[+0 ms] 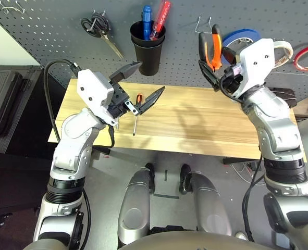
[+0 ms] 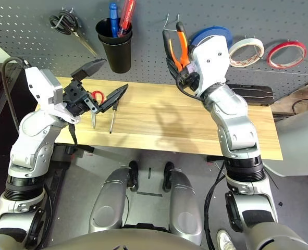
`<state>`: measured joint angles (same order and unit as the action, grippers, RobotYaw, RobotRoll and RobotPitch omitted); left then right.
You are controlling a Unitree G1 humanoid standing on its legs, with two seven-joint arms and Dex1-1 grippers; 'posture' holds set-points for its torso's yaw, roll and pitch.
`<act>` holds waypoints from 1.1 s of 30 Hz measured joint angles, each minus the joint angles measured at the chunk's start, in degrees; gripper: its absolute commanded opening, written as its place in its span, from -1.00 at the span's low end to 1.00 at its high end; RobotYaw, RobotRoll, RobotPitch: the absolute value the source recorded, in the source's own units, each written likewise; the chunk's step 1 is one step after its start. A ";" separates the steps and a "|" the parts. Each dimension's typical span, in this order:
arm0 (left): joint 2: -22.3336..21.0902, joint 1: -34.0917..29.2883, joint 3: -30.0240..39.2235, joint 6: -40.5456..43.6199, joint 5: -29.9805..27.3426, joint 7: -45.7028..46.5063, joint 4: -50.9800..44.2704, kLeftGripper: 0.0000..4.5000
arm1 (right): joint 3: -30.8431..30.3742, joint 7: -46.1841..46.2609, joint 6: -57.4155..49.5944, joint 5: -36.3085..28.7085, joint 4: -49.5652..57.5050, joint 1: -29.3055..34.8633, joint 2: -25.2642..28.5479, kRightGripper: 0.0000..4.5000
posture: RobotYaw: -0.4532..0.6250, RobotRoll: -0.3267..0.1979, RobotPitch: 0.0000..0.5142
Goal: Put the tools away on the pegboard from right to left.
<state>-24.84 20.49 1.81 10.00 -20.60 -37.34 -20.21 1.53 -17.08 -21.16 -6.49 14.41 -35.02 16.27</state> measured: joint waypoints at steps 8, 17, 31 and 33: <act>-0.13 1.25 0.38 0.39 -0.08 0.25 0.04 1.00 | 0.07 2.91 3.78 0.38 -3.73 -6.33 -1.53 0.29 | 0.12 0.25 -0.18; -0.13 1.54 0.38 0.39 -0.08 0.25 0.28 1.00 | 0.04 6.02 11.65 4.01 -13.78 -11.23 -1.53 0.29 | 0.12 0.25 -0.17; -0.66 1.68 0.38 0.46 -0.10 0.24 0.32 1.00 | 0.06 10.75 22.15 5.03 -27.50 -17.20 -6.18 0.29 | 0.15 0.25 -0.14; -0.65 1.70 0.39 0.47 -0.10 0.25 0.33 1.00 | 0.05 11.09 24.18 5.22 -30.17 -18.12 -6.67 0.29 | 0.16 0.25 -0.14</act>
<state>-25.49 22.20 2.20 10.47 -20.70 -37.09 -19.88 1.58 -5.99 3.01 -1.27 -15.76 -53.14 9.60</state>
